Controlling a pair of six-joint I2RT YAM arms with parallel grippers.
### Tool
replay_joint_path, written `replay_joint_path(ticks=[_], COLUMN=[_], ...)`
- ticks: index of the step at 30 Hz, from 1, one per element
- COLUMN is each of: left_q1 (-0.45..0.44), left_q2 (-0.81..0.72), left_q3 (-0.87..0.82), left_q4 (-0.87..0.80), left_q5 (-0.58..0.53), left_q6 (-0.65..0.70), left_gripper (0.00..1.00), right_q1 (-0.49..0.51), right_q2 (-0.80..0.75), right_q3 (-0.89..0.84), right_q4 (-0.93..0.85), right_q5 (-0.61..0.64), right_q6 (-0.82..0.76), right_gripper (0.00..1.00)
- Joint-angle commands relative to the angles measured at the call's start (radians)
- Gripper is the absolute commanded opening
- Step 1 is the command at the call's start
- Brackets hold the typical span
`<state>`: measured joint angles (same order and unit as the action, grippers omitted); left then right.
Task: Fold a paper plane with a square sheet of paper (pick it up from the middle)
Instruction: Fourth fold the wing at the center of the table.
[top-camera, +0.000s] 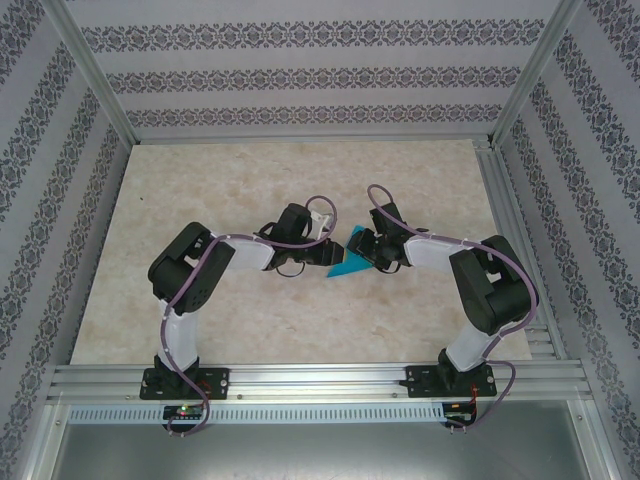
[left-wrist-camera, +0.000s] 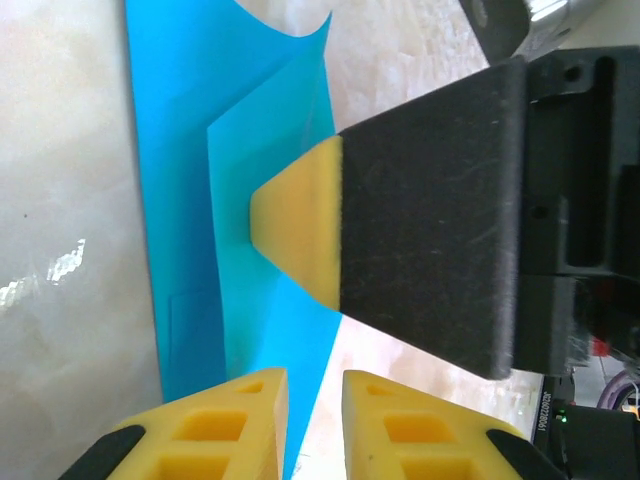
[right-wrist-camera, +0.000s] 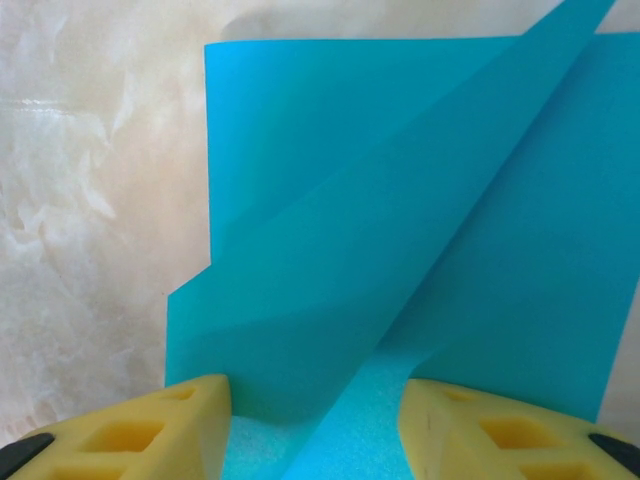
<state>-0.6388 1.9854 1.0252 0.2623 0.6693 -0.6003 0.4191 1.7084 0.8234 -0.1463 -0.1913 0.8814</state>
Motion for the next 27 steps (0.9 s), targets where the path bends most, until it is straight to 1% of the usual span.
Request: replay_joint_path(ticks=[1, 7, 11, 20, 27], left_q1=[-0.012, -0.013, -0.012, -0.012, -0.013], left_q2=[0.020, 0.033, 0.043, 0.047, 0.044], left_q3=[0.037, 0.044, 0.051, 0.049, 0.035], left_q4=[-0.041, -0.066, -0.088, -0.116, -0.112], left_q5=[-0.002, -0.009, -0.014, -0.031, -0.032], left_q6=[0.010, 0.010, 0.014, 0.021, 0.022], left_gripper=[0.22, 0.22, 0.22, 0.20, 0.19], right_q1=[0.006, 0.007, 0.011, 0.016, 0.017], right_q2=[0.098, 0.109, 0.118, 0.132, 0.152], right_q3=[-0.057, -0.057, -0.057, -0.052, -0.046], right_q4=[-0.147, -0.154, -0.159, -0.186, -0.192], right_q5=[0.093, 0.096, 0.106, 0.142, 0.141], right_q6=[0.002, -0.006, -0.012, -0.001, 0.004], right_gripper=[0.52, 0.52, 0.49, 0.46, 0.46])
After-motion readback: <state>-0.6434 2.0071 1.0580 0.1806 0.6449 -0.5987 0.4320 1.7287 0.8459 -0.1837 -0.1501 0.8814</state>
